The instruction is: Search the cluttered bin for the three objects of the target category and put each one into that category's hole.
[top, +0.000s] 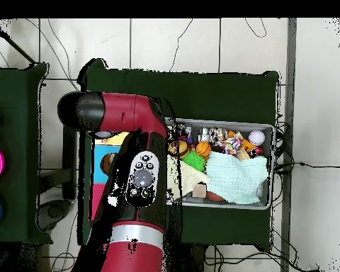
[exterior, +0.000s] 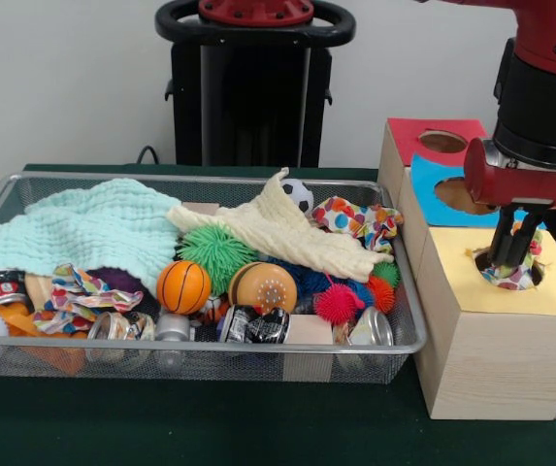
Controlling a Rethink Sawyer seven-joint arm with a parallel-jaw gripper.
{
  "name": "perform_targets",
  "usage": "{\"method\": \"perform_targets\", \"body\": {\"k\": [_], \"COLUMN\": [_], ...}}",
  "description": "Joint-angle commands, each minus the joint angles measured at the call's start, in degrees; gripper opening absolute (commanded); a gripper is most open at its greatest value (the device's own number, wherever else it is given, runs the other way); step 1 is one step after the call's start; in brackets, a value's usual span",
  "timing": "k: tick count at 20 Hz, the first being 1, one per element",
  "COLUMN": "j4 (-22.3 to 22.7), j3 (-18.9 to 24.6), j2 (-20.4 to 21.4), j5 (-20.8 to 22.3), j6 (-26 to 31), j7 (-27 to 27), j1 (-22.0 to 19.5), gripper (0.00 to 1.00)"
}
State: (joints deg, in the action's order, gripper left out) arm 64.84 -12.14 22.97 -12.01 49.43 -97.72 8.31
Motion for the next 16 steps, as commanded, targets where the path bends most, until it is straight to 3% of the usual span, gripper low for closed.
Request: {"method": "perform_targets", "body": {"k": [1,16], "j4": [4.2,3.0], "j3": [2.2,2.3], "j2": [-0.9,-2.1], "j5": [1.1,2.0], "j6": [-1.4,-2.1], "j7": [-9.8,-9.3], "j1": [-0.7,-0.6], "gripper": [0.00,0.00]}}
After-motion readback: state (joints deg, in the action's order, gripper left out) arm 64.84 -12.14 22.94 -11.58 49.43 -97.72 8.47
